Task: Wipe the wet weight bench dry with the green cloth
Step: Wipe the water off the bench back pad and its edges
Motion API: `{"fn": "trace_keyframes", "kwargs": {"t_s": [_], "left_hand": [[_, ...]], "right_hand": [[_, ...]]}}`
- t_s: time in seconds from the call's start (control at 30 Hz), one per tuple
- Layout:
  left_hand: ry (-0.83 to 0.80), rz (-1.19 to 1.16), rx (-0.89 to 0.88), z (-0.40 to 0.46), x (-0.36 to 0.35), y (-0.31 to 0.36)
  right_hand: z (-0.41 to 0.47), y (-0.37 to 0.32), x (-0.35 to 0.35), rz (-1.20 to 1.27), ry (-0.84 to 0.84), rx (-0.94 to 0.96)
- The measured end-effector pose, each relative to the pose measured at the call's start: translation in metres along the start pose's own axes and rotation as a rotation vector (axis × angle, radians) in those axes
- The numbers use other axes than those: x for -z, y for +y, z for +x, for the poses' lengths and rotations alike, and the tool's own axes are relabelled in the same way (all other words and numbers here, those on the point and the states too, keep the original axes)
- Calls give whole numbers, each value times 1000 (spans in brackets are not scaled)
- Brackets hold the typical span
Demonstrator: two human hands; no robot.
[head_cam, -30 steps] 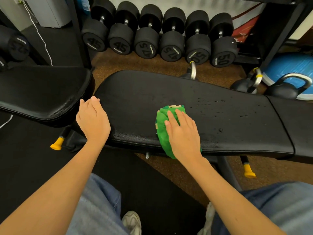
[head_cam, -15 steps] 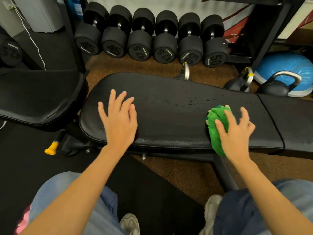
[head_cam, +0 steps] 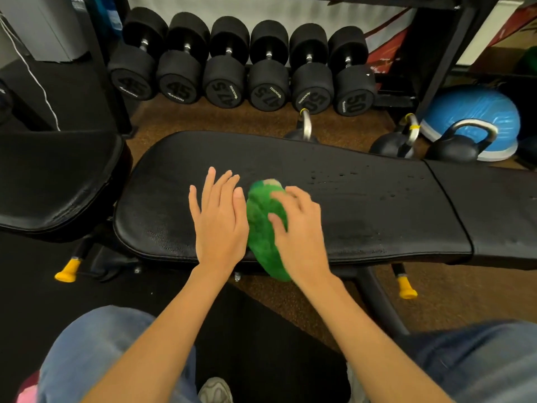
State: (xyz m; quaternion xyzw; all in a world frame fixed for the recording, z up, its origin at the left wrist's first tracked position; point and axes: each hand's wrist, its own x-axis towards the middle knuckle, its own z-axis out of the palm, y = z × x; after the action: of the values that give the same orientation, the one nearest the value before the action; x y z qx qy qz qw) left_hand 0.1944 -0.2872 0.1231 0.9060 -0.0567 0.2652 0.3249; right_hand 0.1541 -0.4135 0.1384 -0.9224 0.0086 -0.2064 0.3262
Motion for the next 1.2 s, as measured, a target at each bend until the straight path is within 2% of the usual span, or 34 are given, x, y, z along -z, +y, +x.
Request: {"fn": "trace_keyframes", "kwargs": {"t_s": [0.07, 0.17, 0.37, 0.67, 1.0, 1.13, 1.2], "left_hand": [[1, -9, -7, 0, -1, 0], [1, -12, 0, 0, -1, -1], [-19, -7, 4, 0, -1, -2], [-107, 88, 11, 1, -5, -5], [-132, 148, 12, 1, -6, -3], [-148, 184, -1, 1, -8, 1], [-152, 200, -7, 1, -8, 3]], "right_hand": [[-6, 5, -16, -220, 31, 5], [-8, 2, -25, -349, 6, 4], [-11, 24, -19, -451, 36, 88], [-20, 82, 30, -644, 107, 4], [-19, 180, 117, -642, 163, -213], [-10, 176, 115, -537, 251, -344], [-9, 159, 98, -518, 282, -303]]}}
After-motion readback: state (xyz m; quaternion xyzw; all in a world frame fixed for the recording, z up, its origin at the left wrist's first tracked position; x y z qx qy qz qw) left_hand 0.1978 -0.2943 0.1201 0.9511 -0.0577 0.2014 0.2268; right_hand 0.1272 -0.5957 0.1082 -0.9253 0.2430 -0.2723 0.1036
